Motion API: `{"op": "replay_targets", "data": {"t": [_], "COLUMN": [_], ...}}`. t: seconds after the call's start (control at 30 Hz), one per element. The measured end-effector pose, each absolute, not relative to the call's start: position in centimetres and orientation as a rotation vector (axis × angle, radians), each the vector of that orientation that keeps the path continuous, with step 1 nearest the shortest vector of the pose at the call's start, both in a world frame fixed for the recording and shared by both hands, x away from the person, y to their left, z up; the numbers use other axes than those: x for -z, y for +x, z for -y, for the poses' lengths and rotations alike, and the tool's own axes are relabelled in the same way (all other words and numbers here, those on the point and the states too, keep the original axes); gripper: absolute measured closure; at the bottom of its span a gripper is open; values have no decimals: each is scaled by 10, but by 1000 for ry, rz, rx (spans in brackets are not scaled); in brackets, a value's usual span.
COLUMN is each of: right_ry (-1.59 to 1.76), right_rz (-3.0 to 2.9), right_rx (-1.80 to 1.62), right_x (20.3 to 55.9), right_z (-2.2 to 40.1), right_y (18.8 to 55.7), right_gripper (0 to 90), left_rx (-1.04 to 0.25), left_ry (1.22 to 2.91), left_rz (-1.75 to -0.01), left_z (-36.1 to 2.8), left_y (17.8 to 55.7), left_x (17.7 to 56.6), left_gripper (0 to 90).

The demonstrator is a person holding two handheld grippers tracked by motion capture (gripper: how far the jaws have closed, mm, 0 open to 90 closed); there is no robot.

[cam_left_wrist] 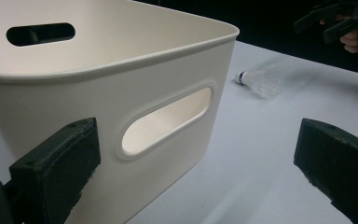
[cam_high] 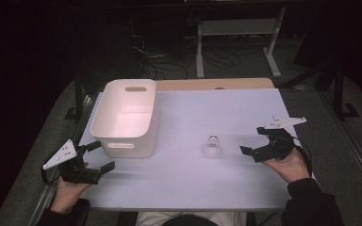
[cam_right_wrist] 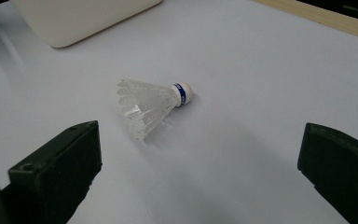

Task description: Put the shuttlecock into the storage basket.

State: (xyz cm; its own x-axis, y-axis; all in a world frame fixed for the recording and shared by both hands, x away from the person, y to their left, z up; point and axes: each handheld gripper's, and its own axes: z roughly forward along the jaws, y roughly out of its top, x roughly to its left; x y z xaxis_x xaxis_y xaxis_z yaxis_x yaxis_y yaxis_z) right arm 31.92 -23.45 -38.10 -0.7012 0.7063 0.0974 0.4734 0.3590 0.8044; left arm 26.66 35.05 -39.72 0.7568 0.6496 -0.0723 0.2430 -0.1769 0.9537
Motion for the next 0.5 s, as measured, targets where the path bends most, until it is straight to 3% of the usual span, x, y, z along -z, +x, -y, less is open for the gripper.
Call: {"op": "replay_targets", "data": {"t": [0.5], "right_ry": [1009], "right_rz": [-2418], "right_rx": [-1230], "right_x": [377], "right_z": [220], "right_y": [331], "right_gripper": [0], "left_rx": [-419], "left_ry": [1752], "left_rz": [-700], "left_z": [-351], "left_y": [266], "left_x": [397], "left_gripper": [1]}}
